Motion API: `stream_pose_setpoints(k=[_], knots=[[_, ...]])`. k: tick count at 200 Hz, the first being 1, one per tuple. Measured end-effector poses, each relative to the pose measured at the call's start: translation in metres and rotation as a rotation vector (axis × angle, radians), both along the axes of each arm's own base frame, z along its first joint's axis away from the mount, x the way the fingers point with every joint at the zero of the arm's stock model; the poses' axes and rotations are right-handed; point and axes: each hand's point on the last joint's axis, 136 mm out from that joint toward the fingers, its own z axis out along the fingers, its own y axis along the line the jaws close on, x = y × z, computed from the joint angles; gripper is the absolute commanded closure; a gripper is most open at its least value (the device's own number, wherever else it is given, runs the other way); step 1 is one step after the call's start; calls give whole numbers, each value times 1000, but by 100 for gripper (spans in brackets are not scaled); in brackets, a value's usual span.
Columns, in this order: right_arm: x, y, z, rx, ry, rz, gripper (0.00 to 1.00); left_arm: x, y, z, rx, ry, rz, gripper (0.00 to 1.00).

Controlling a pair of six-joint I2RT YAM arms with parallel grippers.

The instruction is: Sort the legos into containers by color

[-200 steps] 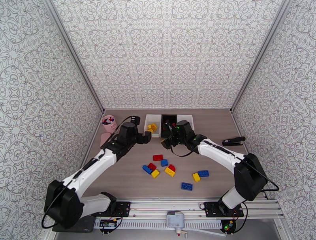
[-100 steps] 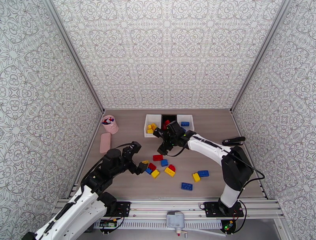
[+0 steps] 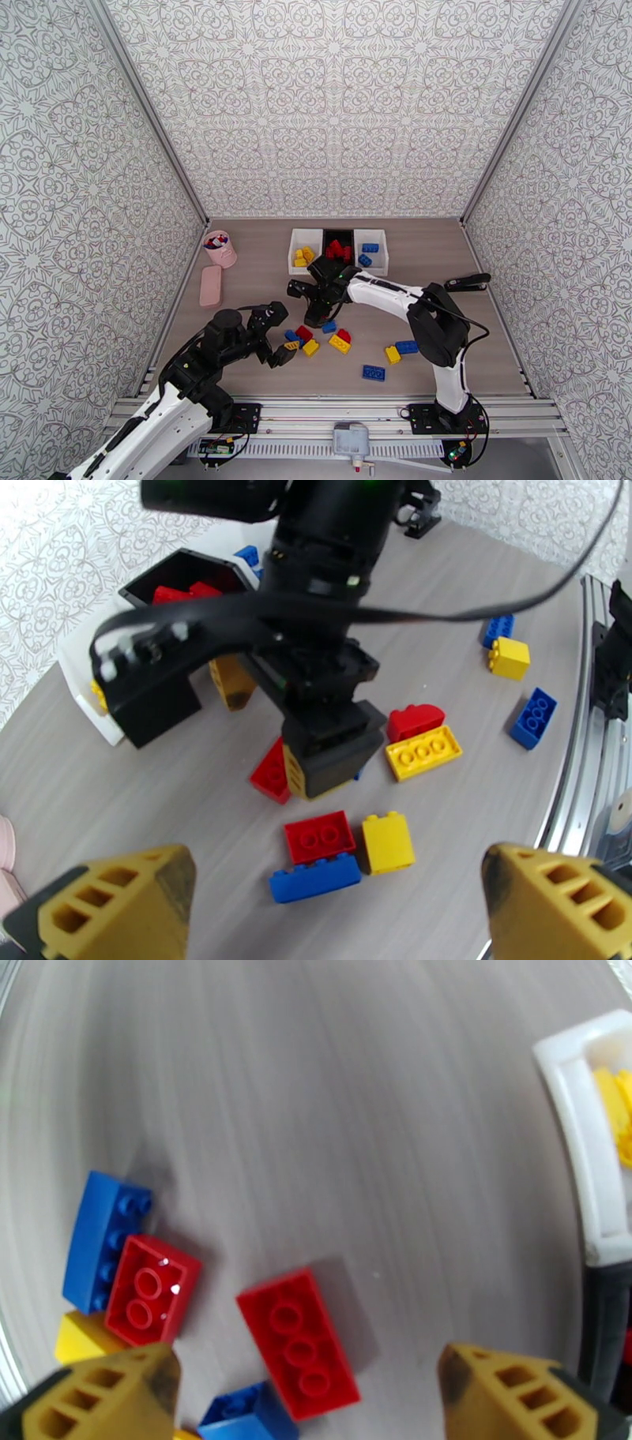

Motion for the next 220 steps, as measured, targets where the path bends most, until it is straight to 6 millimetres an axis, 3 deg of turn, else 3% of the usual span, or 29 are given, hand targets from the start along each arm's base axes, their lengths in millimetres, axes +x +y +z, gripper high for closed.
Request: stream_pose_setpoints(k=[39,72,182,220], knots=[[-2,-1,-20,-70,34,34,19,-2,-1,-5,3,15,-10,0],[-3,-3,-32,-109,56,50,31,-2,-2,-7,6,23,-12,0],[2,-5,-35,-134,39,44,73,-2,-3,-12,14,45,-20,0],[3,-4,-34,-132,34,42,77,1,-4,-12,8,42,-19,0]])
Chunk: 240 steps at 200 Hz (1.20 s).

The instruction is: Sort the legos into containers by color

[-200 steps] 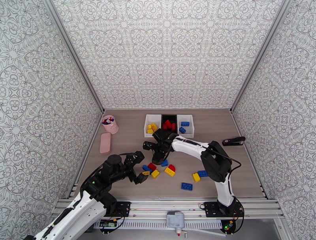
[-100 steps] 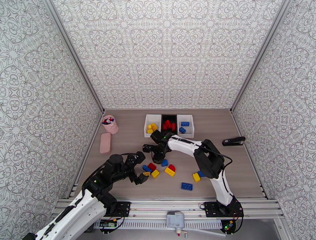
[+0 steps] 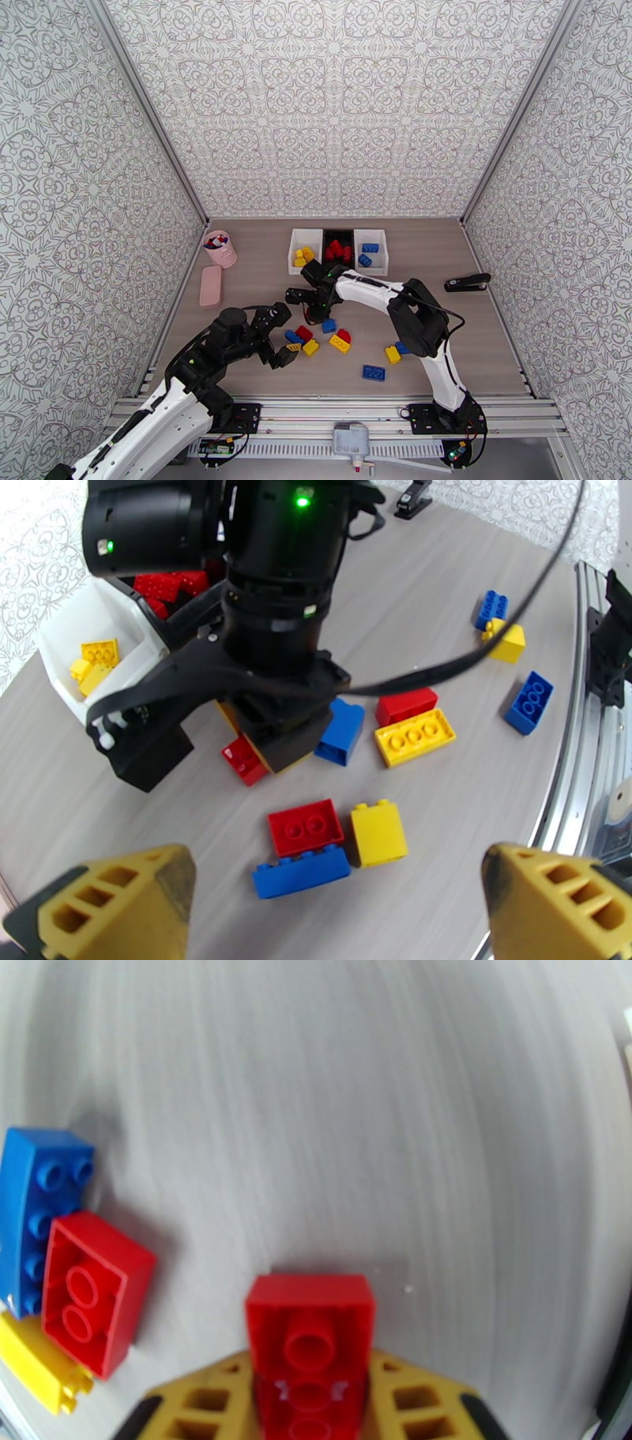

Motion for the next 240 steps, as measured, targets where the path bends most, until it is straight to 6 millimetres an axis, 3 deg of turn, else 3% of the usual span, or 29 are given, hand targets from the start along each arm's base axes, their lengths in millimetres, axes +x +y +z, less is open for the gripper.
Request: stream_pose_setpoints(k=[50,84,120,145,213,240], knots=[[4,0,7,38,-22,-37,78,2,-2,0,-7,1,-3,0],[17,-5,44,175,-77,-136,79,4,-3,4,-24,-8,4,0],[44,-15,94,383,-163,-295,81,9,-4,6,-35,-11,26,0],[62,-27,114,506,-198,-419,82,16,-8,7,-30,-30,55,0],[131,-76,140,679,-275,-791,85,43,-30,17,-67,-104,120,0],[168,-81,136,681,-310,-867,85,50,-32,19,-79,-118,135,0]])
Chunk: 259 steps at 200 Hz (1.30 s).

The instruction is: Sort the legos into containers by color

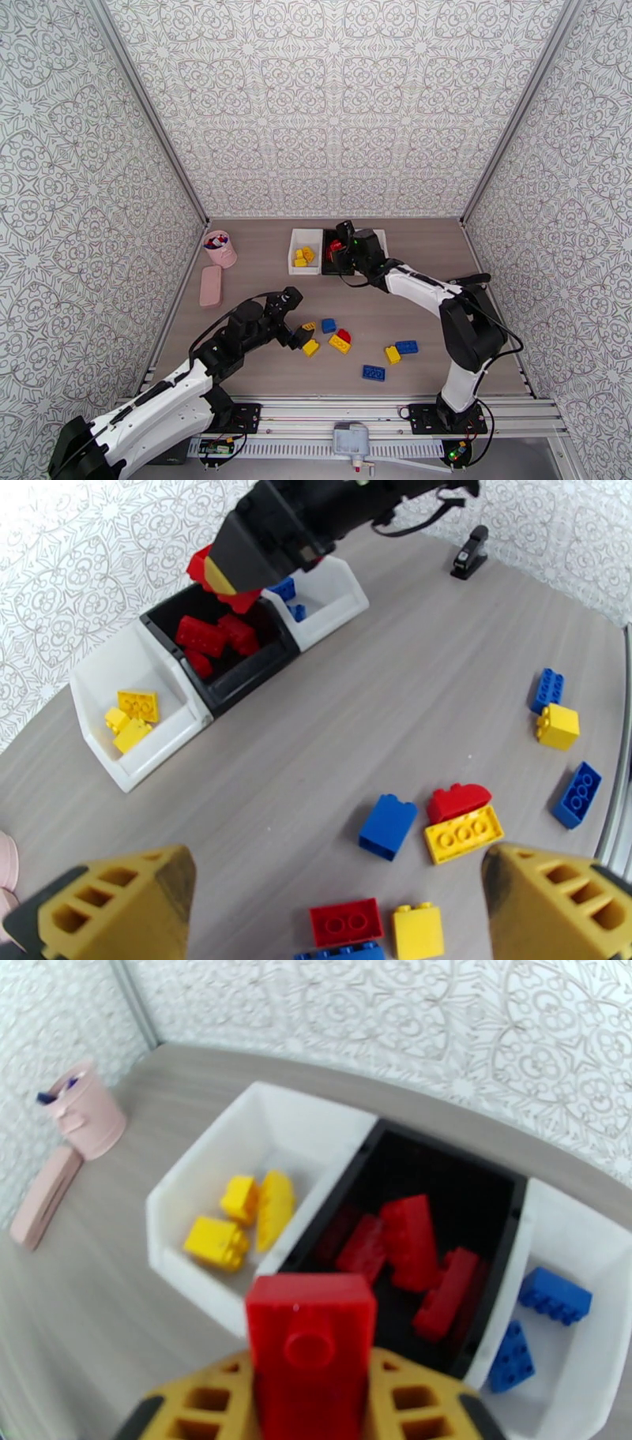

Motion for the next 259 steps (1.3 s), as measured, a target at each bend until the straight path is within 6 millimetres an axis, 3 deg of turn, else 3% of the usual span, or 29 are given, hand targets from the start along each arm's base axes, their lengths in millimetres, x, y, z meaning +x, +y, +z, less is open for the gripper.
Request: stream_pose_setpoints(k=[26,53,77,102,133,169,219,250,259], knots=[[29,4,-16,-22,-3,-46,85,1,-1,1,-3,-6,2,0],[48,4,-37,-47,10,-85,75,2,0,1,0,-6,9,0],[52,1,-44,-60,20,-99,54,3,1,0,-6,1,24,0],[51,-1,-32,-52,2,-96,34,5,5,-5,6,23,52,0],[26,-9,1,-52,-52,-45,18,11,7,-20,73,111,92,0],[-13,-24,38,-49,-121,12,10,28,12,-29,170,242,165,0],[-62,-42,46,-99,-141,98,8,39,7,-55,293,429,212,0],[-80,-55,55,-115,-170,104,7,30,-19,-67,325,448,88,1],[-83,-60,57,-119,-176,100,8,27,-27,-71,331,437,18,5]])
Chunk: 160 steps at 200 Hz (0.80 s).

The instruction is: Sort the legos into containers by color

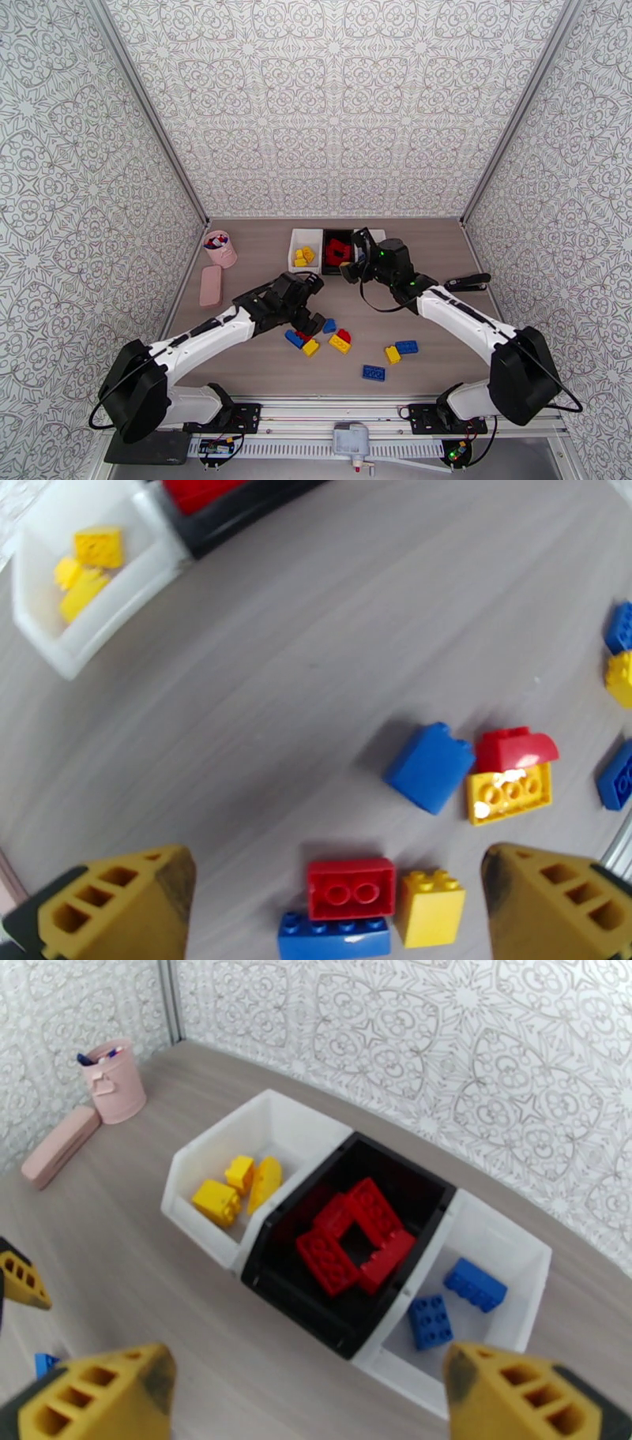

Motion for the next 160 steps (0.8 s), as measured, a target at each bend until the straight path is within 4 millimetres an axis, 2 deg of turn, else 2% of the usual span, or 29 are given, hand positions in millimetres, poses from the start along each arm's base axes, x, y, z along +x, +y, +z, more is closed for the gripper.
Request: stream_pose_setpoints(k=[27,43,71,100,126,160], knots=[[-2,-10,4,-1,-9,-18,7,-3,-17,-11,-24,-7,-192,17],[-3,-13,5,-6,-11,-23,7,0,-19,-21,-31,10,-259,22],[-7,-16,0,-11,-2,-25,7,13,-26,-32,-22,6,-359,23],[-9,-17,-6,-23,14,-24,7,17,-40,-36,-12,-15,-464,26],[-9,-18,-7,-26,16,-28,7,16,-45,-44,11,-10,-520,30],[-9,-21,-5,-24,13,-33,7,9,-47,-54,40,22,-563,31]])
